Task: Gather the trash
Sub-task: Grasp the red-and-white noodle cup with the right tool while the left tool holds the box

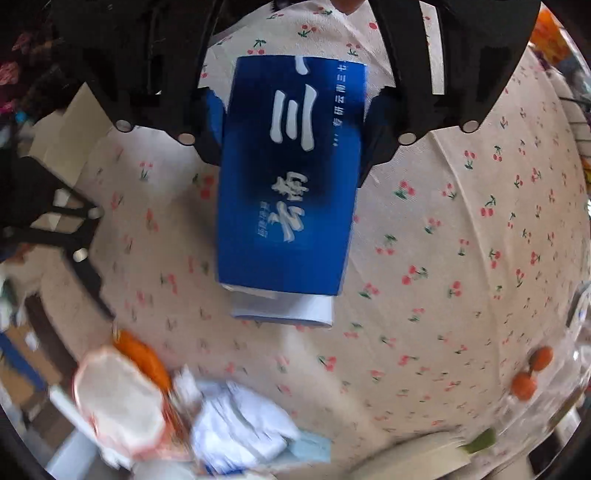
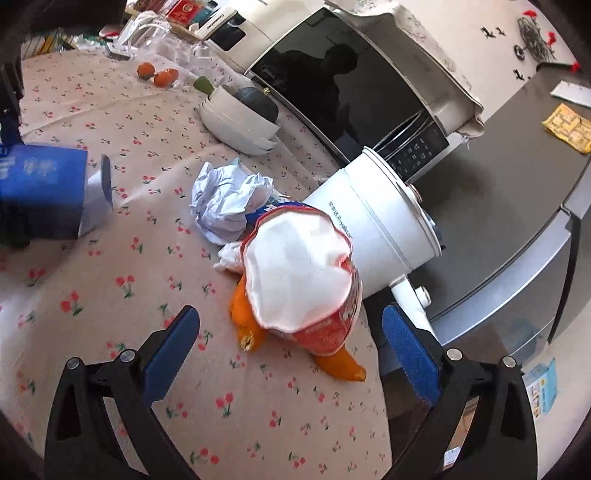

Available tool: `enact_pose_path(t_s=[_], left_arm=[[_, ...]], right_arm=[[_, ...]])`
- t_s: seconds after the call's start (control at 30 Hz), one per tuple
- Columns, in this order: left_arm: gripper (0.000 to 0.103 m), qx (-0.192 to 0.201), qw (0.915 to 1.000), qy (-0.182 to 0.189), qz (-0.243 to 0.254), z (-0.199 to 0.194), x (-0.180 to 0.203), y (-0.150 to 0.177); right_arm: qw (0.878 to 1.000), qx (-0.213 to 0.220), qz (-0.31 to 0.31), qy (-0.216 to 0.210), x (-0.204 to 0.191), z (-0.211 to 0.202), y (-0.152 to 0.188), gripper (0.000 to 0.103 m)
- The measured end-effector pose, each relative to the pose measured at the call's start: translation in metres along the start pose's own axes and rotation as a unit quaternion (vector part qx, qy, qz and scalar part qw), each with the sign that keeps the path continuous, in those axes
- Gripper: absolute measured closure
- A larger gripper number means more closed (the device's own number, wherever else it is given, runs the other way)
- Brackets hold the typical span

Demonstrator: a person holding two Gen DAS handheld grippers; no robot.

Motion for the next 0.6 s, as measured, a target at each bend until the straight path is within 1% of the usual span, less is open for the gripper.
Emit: enact_pose_path(t_s=[0.07,0.13,0.2,0.33,0.43,0.5,0.57,0.6], left_arm=[[0.05,0.036,0.999,0.005,-0.026,-0.016,-0.014,-0.01],[0.05,0.062,0.9969,0.011,-0.048,-0.029,-0.025,-0.019],[0.05,0.077,0.9948,0.02,-0.063,-0.036,-0.032,-0.024],[0.05,0.079,0.9941,0.036,-0.065,-0.033,-0.03,-0.031],[0.05,0.074,0.9944,0.042,-0.063,-0.029,-0.026,-0.041],[0.05,0.074,0.9939,0.044,-0.068,-0.027,-0.026,-0.046],[0.05,0.078,0.993,0.043,-0.077,-0.027,-0.029,-0.049],[0.05,0.081,0.9926,0.043,-0.08,-0.032,-0.027,-0.043]], right_arm=[[1.0,-0.004,-0.021,0.022,-0.002,0.009,-0.003,0.007],[0.999,-0.015,-0.021,0.02,-0.004,0.02,-0.008,0.007],[0.999,-0.034,-0.008,0.014,-0.004,0.031,-0.013,0.007],[0.998,-0.065,0.008,0.012,-0.002,0.057,-0.016,0.007],[0.995,-0.092,0.024,0.007,-0.001,0.077,-0.007,0.007],[0.994,-0.099,0.04,-0.005,-0.003,0.086,0.0,0.007],[0.993,-0.097,0.066,-0.023,-0.001,0.09,0.003,0.012],[0.99,-0.104,0.084,-0.034,0.0,0.093,0.005,0.02]])
Point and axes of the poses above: each gripper's, at about its wrist camera, not at the fingertips, and z roughly the way its jaws point, x to its right, y to its underside, the point moved 10 cm from there along z, roughly the way its jaws point, and after that the axes turned 13 degrees about y, right-handed, at the moved point
